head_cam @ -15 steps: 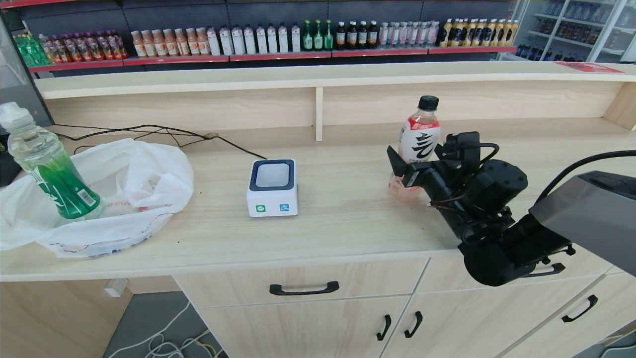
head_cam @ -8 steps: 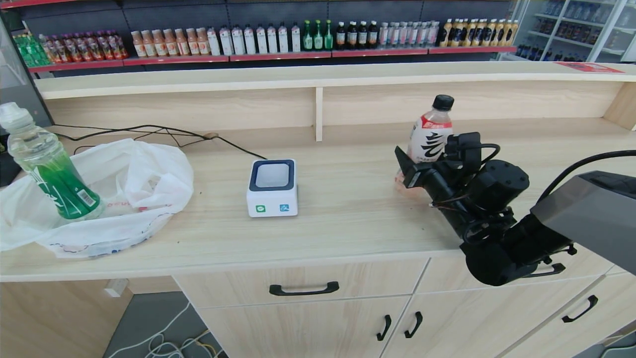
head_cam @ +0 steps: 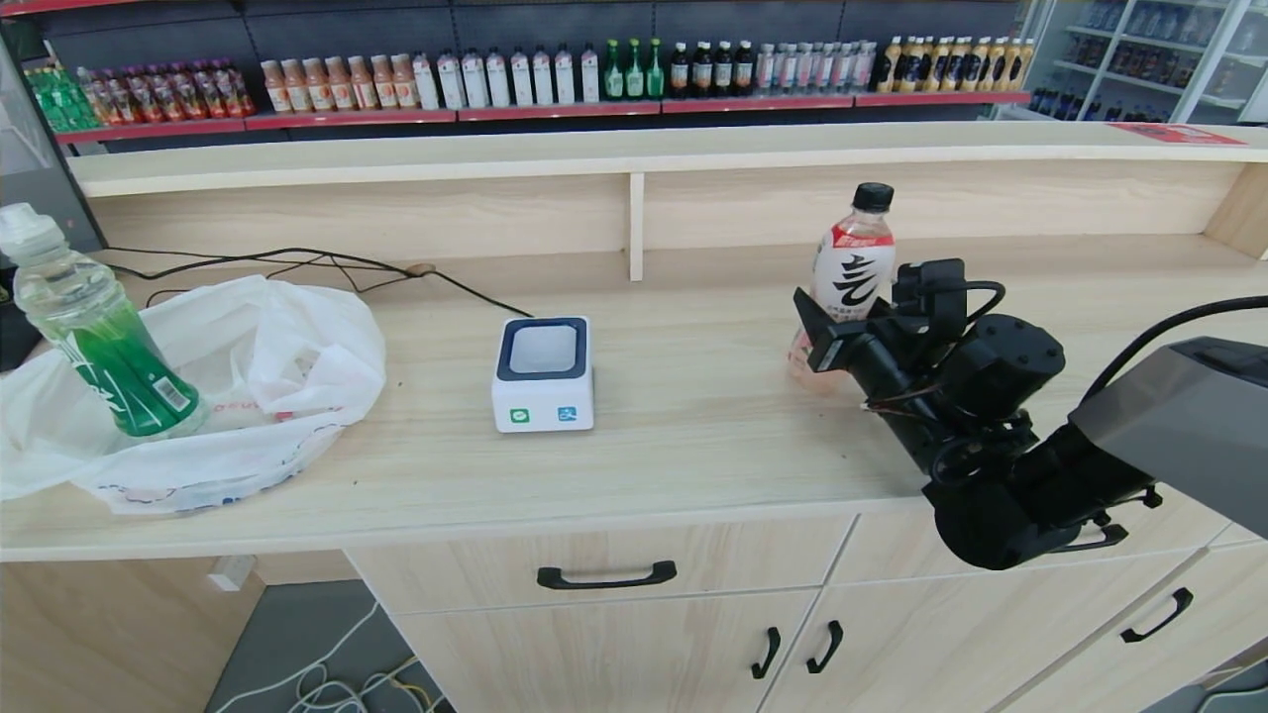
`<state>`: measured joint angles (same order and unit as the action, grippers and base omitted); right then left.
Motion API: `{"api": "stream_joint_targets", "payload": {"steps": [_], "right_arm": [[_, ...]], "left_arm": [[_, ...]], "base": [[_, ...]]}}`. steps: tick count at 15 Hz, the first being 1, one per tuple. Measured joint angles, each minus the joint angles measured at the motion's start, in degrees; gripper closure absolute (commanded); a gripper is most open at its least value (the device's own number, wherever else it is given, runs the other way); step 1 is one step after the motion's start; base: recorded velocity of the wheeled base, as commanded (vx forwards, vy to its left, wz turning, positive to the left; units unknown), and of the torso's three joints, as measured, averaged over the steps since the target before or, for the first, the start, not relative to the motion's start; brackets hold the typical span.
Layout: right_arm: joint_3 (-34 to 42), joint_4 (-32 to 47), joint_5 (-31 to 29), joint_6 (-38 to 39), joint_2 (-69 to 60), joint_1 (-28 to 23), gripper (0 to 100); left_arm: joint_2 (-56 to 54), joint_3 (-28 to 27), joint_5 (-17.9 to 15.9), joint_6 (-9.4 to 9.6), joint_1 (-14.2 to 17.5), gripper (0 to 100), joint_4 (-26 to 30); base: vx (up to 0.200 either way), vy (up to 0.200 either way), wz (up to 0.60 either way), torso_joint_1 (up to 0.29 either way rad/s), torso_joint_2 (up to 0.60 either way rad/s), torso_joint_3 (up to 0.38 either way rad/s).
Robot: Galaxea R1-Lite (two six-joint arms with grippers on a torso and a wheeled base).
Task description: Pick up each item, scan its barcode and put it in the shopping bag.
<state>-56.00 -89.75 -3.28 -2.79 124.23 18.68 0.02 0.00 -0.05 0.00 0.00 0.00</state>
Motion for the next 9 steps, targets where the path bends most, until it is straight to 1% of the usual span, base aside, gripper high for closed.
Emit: {"api": "stream_joint_targets", "payload": {"steps": [3,9], "right_arm": [[0.3,-0.1,0.1,-0.2,-0.8,0.7,100],[4.2,-0.2,0.5,-0.4,-4.5,2.1,100]], "left_arm": [[0.0,0.0,0.0,0.0,0.0,0,0.0],[0.0,0.0,0.0,0.0,0.0,0,0.0]], "base": [[0.0,0.0,0.0,0.0,0.0,0.0],[0.0,0.0,0.0,0.0,0.0,0.0]]}}
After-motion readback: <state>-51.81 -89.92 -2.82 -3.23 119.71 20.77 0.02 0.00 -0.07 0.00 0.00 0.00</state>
